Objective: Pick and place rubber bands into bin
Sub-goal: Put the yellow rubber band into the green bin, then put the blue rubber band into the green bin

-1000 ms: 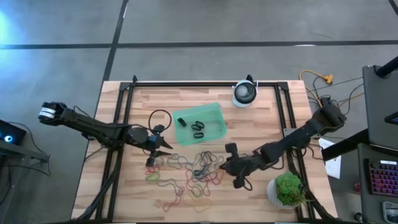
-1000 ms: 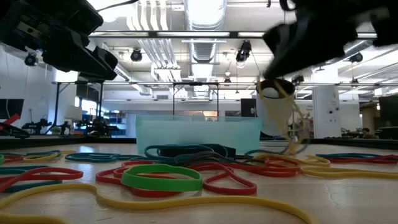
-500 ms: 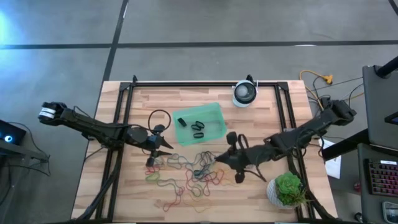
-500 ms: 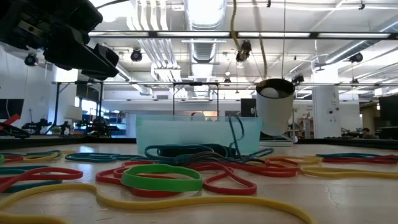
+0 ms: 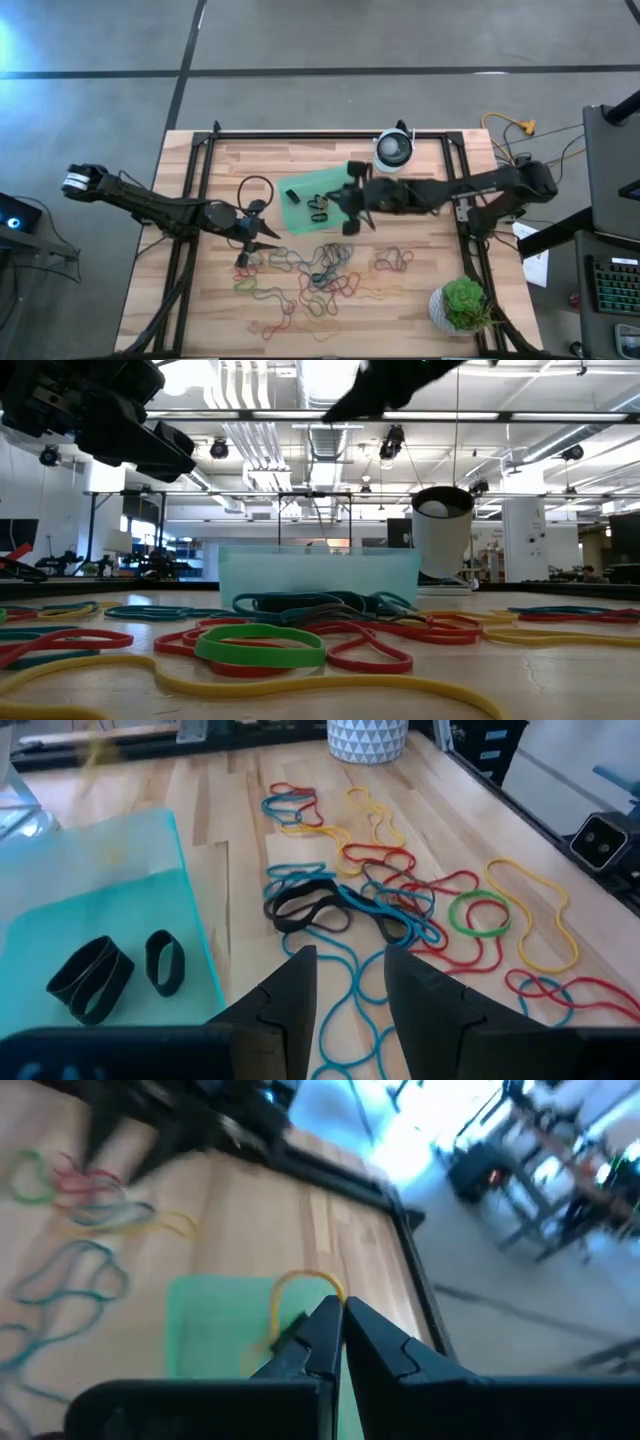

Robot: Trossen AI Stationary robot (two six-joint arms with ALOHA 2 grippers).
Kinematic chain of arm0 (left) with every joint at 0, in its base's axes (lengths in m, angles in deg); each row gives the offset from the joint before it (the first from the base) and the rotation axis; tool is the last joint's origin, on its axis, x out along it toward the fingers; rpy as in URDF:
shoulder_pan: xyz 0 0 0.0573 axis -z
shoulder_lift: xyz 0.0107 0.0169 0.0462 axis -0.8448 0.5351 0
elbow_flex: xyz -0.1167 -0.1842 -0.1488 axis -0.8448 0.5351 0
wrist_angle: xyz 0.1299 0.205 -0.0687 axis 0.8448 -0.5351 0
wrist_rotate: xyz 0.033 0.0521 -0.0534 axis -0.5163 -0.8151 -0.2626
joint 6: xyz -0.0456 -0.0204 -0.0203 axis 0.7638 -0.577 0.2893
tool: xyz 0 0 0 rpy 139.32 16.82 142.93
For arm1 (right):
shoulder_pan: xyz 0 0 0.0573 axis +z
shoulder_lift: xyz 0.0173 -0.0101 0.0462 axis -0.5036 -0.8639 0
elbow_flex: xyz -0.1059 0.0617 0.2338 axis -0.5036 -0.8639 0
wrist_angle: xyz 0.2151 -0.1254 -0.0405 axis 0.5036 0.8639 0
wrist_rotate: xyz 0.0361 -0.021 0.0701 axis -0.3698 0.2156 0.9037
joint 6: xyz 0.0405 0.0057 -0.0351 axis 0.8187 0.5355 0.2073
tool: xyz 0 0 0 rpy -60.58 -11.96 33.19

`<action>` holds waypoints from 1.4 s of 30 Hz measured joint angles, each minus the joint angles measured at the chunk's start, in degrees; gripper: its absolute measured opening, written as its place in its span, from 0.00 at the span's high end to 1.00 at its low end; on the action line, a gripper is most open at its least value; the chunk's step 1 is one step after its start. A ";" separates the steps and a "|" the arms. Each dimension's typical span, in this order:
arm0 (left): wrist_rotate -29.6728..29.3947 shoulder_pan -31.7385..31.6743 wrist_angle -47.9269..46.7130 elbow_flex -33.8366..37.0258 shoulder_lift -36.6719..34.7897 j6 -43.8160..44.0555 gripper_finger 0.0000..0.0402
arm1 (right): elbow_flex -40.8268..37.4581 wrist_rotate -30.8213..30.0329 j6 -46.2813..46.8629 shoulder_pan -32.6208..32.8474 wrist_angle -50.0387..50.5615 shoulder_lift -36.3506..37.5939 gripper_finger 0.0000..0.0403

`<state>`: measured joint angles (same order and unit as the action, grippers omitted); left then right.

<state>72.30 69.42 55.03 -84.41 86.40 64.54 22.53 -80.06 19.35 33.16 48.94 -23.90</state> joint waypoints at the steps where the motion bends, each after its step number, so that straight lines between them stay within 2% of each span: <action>1: 0.00 0.00 0.36 0.07 0.09 -0.11 0.74 | -0.03 1.20 0.75 -1.42 -0.66 -0.89 0.98; 9: 0.00 -0.01 0.89 0.19 0.11 -1.20 0.74 | -0.18 6.37 4.02 -8.93 -5.13 -7.10 0.98; 15: 0.00 -0.02 1.99 0.17 0.30 -1.25 0.74 | -0.21 8.32 10.44 -12.30 -5.46 -10.19 0.97; 19: 0.00 0.00 1.72 0.19 0.29 -1.25 0.74 | -0.27 14.38 12.65 -13.81 -4.67 -10.43 0.89; 24: 0.00 0.00 1.76 0.21 0.39 -1.25 0.74 | -0.27 15.11 12.89 -13.81 -3.34 -9.52 0.76; 32: 0.11 0.04 -4.80 0.45 1.42 1.97 0.74 | -0.29 15.23 8.05 -8.79 6.78 -6.74 0.65; 37: 0.11 0.07 -9.64 0.47 3.57 6.06 0.74 | -0.29 15.17 7.21 -3.20 10.69 -4.80 0.64; 42: 0.07 0.07 -18.67 -0.84 4.96 9.98 0.74 | -0.29 15.20 6.58 3.47 11.28 -4.09 0.66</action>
<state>72.37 69.48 36.36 -85.25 91.36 74.53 22.24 -64.85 25.93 36.63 60.21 -27.99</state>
